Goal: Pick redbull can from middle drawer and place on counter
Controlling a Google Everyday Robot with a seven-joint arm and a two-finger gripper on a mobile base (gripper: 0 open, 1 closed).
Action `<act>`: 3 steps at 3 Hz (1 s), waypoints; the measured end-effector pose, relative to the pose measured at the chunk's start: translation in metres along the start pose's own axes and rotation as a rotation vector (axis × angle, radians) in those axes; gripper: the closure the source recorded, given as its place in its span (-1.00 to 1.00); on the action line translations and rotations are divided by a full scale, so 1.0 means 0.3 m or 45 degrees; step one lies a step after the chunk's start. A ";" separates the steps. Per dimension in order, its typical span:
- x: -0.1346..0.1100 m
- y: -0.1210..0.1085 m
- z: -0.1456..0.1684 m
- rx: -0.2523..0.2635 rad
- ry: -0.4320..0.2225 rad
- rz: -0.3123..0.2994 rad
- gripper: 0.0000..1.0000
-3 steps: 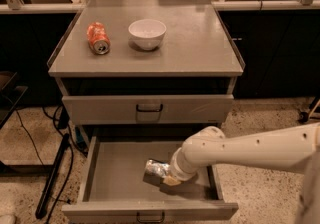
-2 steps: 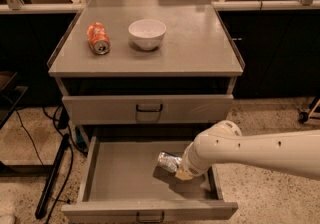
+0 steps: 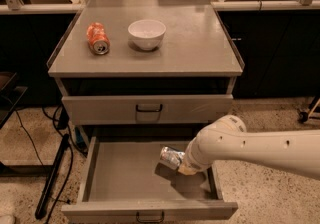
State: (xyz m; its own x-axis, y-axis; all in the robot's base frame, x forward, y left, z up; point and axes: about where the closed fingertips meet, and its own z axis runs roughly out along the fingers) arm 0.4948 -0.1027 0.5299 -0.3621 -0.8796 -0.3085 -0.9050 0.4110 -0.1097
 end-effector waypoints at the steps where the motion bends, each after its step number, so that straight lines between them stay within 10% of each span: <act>1: -0.009 -0.110 -0.167 0.091 0.009 0.026 1.00; 3: -0.021 -0.177 -0.225 0.120 0.021 0.031 1.00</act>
Offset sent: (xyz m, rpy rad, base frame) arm 0.0164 -0.0206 0.0438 -0.0235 -0.0466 -0.0377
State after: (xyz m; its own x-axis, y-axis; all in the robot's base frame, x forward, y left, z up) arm 0.5301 -0.1351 0.6015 -0.3880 -0.8725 -0.2970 -0.8712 0.4523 -0.1908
